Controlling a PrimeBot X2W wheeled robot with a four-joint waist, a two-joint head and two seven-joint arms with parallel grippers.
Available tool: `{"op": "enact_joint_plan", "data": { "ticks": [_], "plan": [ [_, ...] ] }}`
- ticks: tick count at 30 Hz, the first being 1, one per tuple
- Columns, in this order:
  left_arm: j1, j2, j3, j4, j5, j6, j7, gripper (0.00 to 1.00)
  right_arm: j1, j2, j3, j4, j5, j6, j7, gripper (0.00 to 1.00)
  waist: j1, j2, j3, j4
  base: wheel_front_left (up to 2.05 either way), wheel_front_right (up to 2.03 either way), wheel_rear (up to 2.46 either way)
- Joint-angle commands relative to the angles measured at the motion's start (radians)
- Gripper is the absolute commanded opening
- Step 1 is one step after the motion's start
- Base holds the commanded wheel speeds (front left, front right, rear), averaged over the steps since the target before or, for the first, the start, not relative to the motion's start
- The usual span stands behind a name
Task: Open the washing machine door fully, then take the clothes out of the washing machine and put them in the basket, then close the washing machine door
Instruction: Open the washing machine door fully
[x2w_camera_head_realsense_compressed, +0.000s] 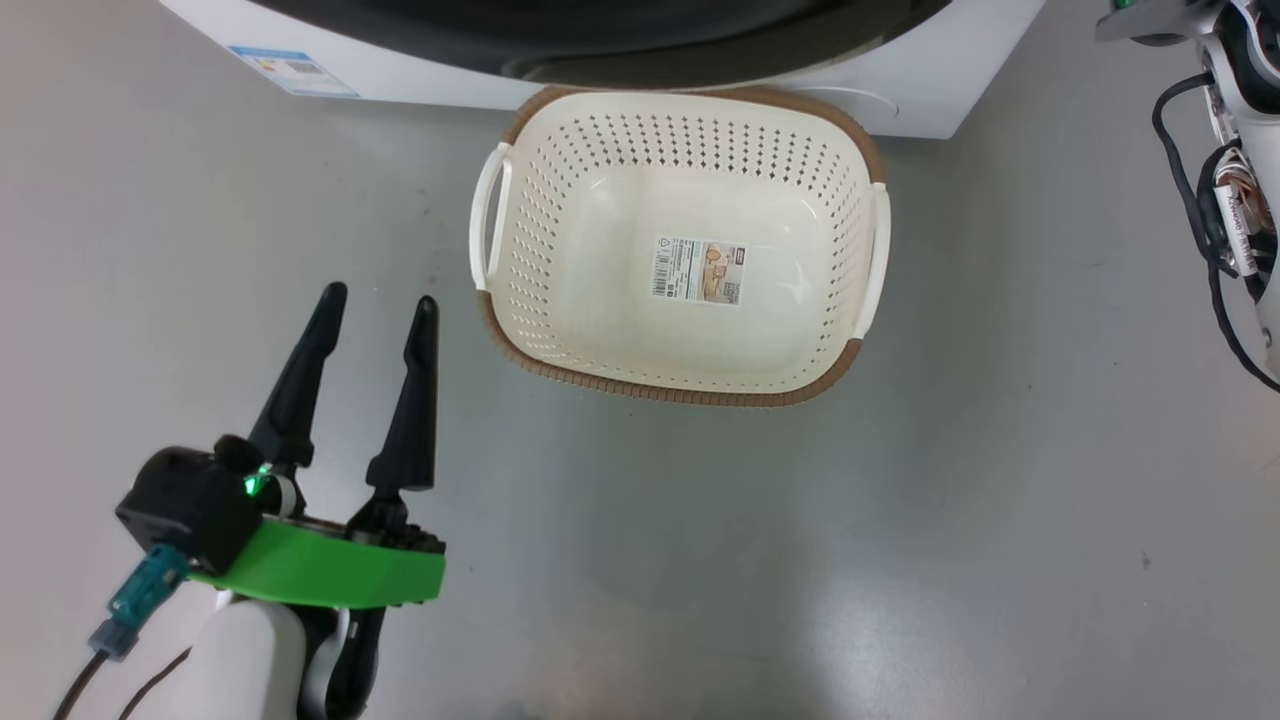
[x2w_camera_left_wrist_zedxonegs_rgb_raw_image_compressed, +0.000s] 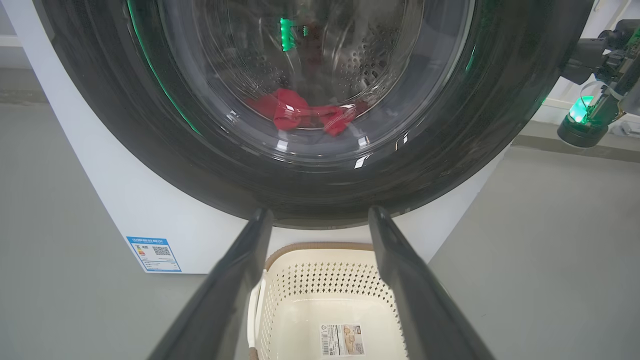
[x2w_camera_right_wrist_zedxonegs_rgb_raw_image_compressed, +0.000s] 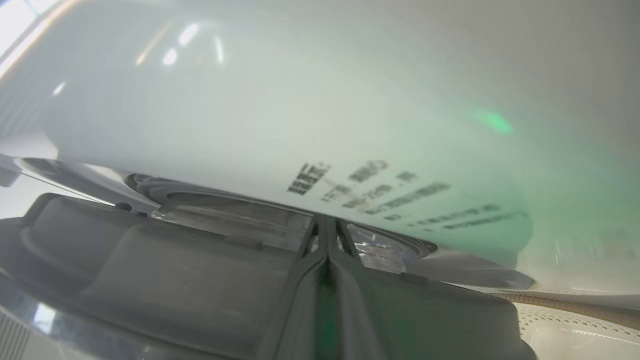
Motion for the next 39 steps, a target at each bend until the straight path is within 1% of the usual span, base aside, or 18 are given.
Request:
{"op": "enact_joint_plan", "data": {
  "ticks": [1,13,22,32,39],
  "plan": [
    [-0.003,0.03,0.031,-0.016,-0.009,-0.005,-0.008,1.0,-0.013,0.028,0.019,-0.023,0.015,0.0,0.029,0.0,-0.0001,0.0,-0.003,0.0,0.0,0.0,0.0],
    [0.003,0.034,0.049,0.001,-0.002,-0.005,-0.008,1.0,0.025,0.035,0.063,-0.04,0.028,0.0,0.169,0.0,-0.0001,0.0,-0.04,-0.019,0.0,0.0,0.0],
    [0.02,0.035,0.058,0.005,0.009,-0.005,-0.008,1.0,0.077,0.052,0.092,-0.032,0.029,0.0,0.233,0.0,-0.0001,0.0,-0.086,-0.034,0.0,0.0,0.0],
    [0.035,0.038,0.068,0.011,0.016,-0.005,-0.008,1.0,0.127,0.065,0.115,-0.04,0.021,0.0,0.273,0.0,-0.0001,0.0,-0.123,-0.046,0.0,0.0,0.0],
    [0.048,0.039,0.078,0.015,0.02,-0.005,-0.008,1.0,0.149,0.07,0.116,-0.04,0.014,0.0,0.274,0.0,-0.0001,0.0,-0.143,-0.054,0.0,0.0,0.0]
  ]
}}
